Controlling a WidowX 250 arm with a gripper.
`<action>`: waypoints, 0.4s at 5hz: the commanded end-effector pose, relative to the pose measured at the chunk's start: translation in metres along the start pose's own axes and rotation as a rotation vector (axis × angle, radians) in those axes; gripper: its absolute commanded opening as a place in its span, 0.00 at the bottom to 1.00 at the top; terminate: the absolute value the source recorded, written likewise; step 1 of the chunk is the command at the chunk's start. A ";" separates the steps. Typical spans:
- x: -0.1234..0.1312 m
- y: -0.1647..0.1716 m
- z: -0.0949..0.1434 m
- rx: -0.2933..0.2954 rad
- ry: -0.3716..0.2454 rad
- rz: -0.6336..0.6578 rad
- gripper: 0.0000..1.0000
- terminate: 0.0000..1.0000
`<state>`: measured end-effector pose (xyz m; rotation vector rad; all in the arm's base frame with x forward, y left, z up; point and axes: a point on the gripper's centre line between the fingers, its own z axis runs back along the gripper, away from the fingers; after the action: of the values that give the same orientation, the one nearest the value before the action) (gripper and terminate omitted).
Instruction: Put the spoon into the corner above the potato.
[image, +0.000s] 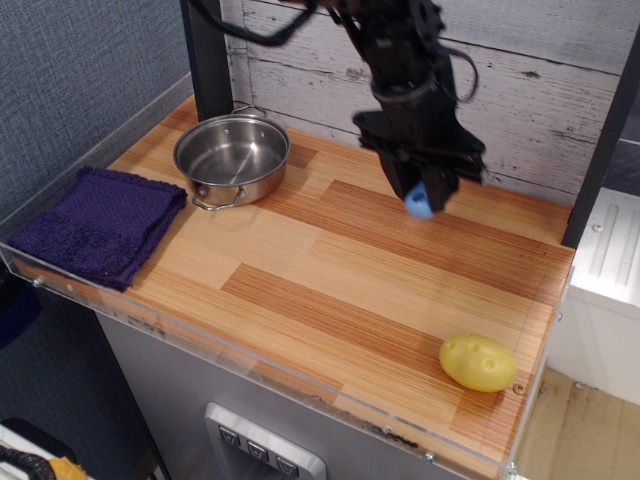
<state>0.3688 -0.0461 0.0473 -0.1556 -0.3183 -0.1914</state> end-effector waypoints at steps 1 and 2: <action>-0.003 -0.020 -0.002 -0.012 -0.007 -0.096 0.00 0.00; -0.003 -0.024 -0.012 -0.037 0.022 -0.123 0.00 0.00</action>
<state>0.3718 -0.0699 0.0218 -0.1760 -0.2621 -0.3028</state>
